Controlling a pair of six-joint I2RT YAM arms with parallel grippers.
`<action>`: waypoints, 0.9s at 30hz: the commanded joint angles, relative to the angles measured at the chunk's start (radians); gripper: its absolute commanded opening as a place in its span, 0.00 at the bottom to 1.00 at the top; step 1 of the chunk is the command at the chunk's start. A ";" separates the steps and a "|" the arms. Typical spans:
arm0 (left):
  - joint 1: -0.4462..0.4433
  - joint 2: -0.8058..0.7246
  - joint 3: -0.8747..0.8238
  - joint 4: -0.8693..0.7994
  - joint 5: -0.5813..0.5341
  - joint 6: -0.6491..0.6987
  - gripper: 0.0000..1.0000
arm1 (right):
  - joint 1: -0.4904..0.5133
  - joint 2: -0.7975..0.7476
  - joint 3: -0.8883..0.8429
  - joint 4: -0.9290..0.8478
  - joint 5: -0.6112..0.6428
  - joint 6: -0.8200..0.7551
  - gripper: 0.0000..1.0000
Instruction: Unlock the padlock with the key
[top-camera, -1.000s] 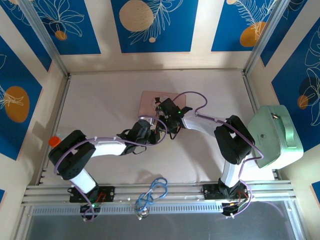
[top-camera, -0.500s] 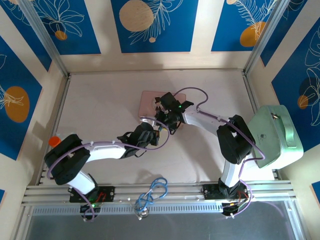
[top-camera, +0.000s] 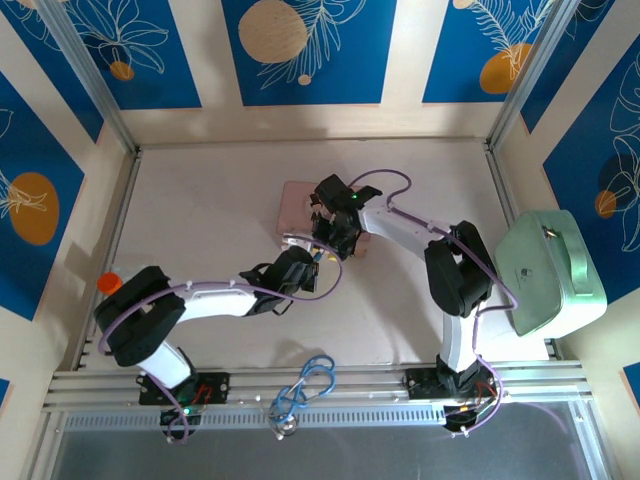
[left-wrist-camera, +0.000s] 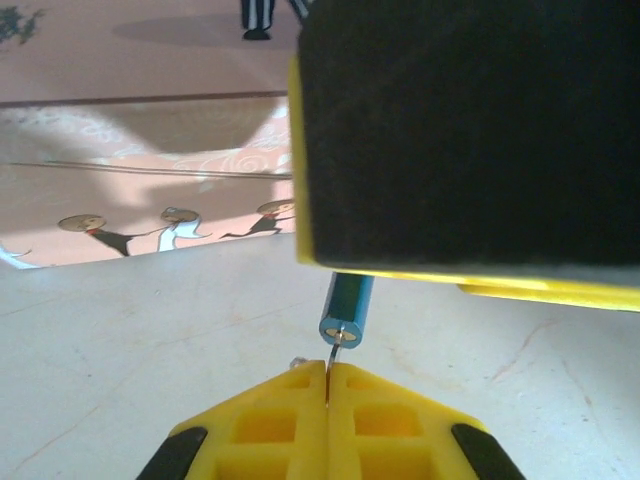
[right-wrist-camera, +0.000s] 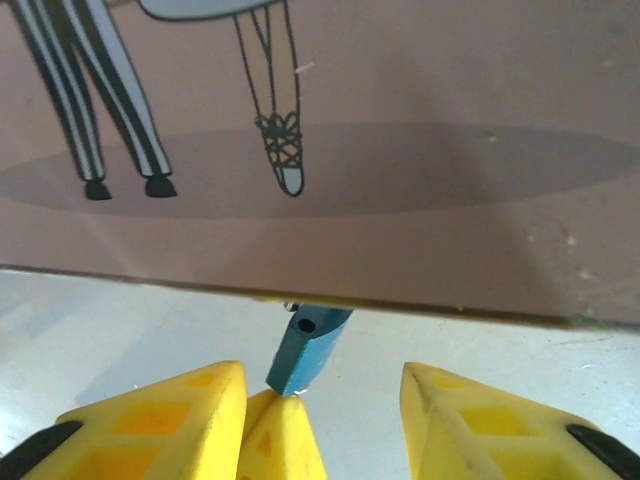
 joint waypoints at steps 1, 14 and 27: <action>-0.042 0.004 0.048 0.030 0.019 0.066 0.00 | 0.004 0.052 0.053 -0.030 -0.008 -0.005 0.43; -0.061 0.009 0.053 0.047 0.024 0.086 0.00 | 0.036 0.110 0.111 -0.028 0.003 0.001 0.52; -0.074 -0.001 0.027 0.110 0.050 0.075 0.00 | 0.099 -0.093 -0.113 0.211 0.199 0.221 0.46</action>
